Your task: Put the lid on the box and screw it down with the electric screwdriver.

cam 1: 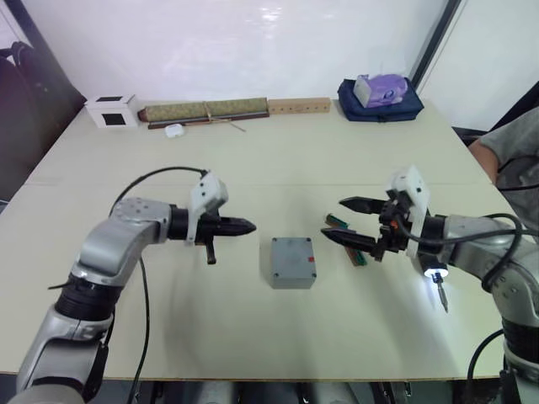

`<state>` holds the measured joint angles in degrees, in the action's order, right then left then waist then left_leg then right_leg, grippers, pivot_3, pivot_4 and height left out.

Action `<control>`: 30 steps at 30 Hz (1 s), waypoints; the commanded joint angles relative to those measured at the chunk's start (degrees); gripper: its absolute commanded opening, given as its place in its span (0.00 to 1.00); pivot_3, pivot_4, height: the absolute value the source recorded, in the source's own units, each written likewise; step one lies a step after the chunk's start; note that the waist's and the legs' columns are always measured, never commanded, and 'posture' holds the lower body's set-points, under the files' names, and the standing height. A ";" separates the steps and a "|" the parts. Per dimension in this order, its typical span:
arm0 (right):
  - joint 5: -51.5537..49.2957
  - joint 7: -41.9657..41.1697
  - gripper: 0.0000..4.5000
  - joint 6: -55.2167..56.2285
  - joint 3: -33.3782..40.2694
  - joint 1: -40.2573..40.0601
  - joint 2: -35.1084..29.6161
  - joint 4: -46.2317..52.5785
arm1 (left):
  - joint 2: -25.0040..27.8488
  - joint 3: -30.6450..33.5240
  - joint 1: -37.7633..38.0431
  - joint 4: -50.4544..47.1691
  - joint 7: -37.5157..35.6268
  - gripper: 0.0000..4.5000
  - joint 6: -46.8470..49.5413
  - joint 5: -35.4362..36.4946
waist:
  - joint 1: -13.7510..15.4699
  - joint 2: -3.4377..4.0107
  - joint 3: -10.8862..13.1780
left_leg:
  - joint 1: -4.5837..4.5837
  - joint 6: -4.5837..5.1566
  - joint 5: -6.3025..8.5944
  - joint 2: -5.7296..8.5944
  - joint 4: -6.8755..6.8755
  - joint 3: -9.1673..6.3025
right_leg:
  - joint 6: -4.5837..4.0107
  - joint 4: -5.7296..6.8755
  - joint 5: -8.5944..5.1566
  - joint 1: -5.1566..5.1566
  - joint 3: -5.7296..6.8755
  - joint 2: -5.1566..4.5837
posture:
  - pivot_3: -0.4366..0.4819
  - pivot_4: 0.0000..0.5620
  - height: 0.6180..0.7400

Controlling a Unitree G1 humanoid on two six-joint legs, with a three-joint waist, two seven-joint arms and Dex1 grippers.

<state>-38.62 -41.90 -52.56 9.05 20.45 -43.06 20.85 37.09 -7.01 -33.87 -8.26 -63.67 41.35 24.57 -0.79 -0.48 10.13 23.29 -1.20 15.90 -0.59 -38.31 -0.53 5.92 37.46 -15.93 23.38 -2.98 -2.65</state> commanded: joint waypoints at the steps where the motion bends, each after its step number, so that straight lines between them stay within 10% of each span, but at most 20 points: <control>1: 7.47 0.38 0.99 9.31 -4.37 1.73 2.45 -8.23 | 0.11 0.68 -1.19 -1.02 -0.47 0.00 0.08 1.60 | -0.25 0.01 0.00 | -0.01 0.00 0.00 -0.01 0.00 0.04 | 0.00 0.01 0.00 0.01 0.00 0.03 | 0.48 0.27 1.00; 8: 18.31 -1.74 0.99 22.81 -12.19 6.03 6.33 -22.39 | 0.03 0.45 -0.81 -4.84 0.99 0.00 1.60 2.92 | -0.30 0.02 0.01 | 0.02 -0.04 -0.02 -0.04 0.02 0.10 | 0.00 0.09 0.00 0.13 -0.06 0.05 | 0.48 0.27 1.00; 17: 21.92 -3.44 0.27 26.42 -13.32 8.58 8.39 -28.38 | 0.53 0.62 -0.62 -6.72 2.19 0.00 2.67 4.35 | -0.09 0.02 0.01 | 0.02 -0.05 -0.03 -0.03 0.01 0.05 | 0.00 0.08 0.00 0.10 -0.06 0.01 | 0.48 0.27 1.00; 30: 24.76 -3.46 0.27 28.34 -12.64 10.11 10.62 -32.73 | 0.75 -0.28 -0.08 -6.80 2.86 0.00 2.14 3.88 | -0.21 0.02 0.01 | 0.01 -0.06 -0.04 -0.03 0.01 0.05 | 0.00 0.09 0.00 0.11 -0.06 0.03 | 0.48 0.27 1.00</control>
<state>-14.09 -45.39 -25.40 -4.70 29.30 -32.58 -12.11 37.39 -7.71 -33.88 -13.62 -60.96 44.29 28.12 -1.01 -0.46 10.15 23.30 -1.26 15.86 -0.62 -38.30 -0.48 5.91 37.54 -15.93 23.48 -3.04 -2.62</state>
